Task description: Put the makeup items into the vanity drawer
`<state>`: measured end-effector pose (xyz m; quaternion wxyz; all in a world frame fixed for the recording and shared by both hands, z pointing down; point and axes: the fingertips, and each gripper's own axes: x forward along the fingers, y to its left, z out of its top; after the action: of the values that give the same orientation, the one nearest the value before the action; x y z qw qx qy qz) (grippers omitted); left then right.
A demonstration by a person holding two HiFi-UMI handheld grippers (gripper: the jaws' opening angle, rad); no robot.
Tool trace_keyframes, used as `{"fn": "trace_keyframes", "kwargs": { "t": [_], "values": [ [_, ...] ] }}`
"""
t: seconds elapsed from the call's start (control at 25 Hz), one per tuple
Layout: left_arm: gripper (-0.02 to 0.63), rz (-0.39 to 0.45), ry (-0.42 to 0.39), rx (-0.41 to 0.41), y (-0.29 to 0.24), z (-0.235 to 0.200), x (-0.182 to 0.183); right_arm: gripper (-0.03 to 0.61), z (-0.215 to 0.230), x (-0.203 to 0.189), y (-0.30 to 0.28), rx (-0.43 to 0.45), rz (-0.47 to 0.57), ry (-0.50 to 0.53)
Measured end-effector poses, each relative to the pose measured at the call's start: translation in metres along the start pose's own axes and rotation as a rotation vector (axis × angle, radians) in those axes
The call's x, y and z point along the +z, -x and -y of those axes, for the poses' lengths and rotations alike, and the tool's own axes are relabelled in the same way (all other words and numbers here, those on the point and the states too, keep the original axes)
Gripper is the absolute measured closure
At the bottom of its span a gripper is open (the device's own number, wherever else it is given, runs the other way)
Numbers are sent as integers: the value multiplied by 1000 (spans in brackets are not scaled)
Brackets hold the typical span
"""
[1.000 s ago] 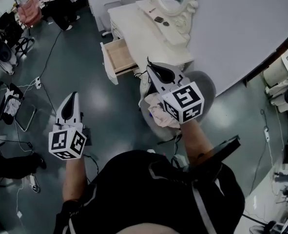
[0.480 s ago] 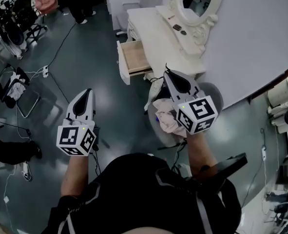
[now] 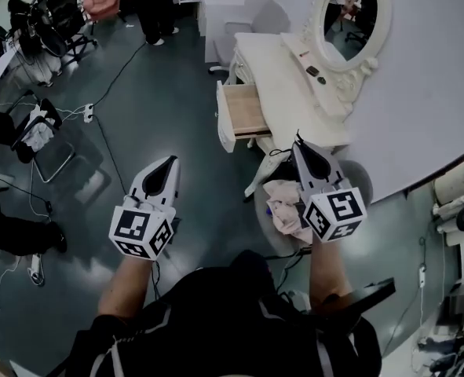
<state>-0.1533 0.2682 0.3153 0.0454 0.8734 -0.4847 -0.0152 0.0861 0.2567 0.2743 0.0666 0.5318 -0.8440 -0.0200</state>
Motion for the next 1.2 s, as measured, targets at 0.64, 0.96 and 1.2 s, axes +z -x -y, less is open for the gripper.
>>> {"fn": "trace_keyframes", "kwargs": {
  "t": [0.64,0.96,1.2],
  "values": [
    [611,16,-24,75,-68,-69,16,558,25,11,-108,89,36,27],
    [611,31,-3,104,-150,-88,24,558,78,17,-176,146,45,30],
    [611,27,-8,91,-215,-87,30,558,119,16,-212,169,43,35]
  ]
}}
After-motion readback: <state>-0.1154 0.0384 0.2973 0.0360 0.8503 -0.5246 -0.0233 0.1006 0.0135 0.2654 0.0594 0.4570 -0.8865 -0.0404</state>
